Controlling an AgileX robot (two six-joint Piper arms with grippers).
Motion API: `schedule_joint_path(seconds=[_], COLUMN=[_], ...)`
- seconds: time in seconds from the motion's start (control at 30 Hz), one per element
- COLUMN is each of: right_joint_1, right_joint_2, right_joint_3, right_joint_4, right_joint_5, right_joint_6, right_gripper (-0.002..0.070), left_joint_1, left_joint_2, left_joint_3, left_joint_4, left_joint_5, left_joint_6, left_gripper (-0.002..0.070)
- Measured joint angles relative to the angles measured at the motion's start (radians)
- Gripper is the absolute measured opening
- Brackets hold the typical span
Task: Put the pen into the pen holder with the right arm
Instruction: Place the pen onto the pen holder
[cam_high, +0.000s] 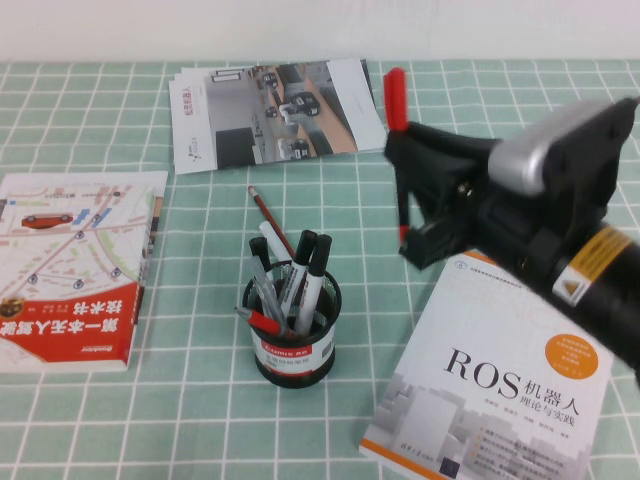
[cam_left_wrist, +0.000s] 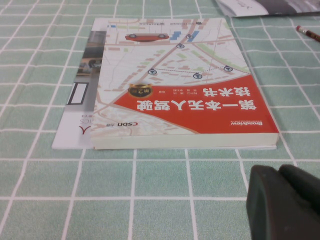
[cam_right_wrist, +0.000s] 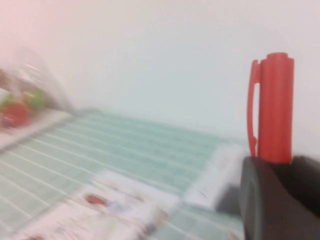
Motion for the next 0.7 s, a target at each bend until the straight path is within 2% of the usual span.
schedule_joint_path(seconds=[0.2,0.4,0.7], right_joint_1=[0.021,0.070,0.088], right_joint_2=[0.103,0.240,0.372], right_joint_3=[0.025,0.025,0.025], right_joint_4=[-0.087,-0.143,-0.161], right_joint_5=[-0.239,-0.432,-0.472], right_joint_6=[0.081,0.074,0.022], right_gripper=[0.0063,0.0063,0.0063], left_joint_1=[0.000,0.000,0.000], left_joint_2=[0.000,0.000,0.000], left_joint_3=[0.000,0.000,0.000], left_joint_4=[0.000,0.000,0.000], left_joint_5=[0.000,0.000,0.000], left_joint_6=[0.000,0.000,0.000], left_gripper=[-0.0004,-0.0004,-0.0004])
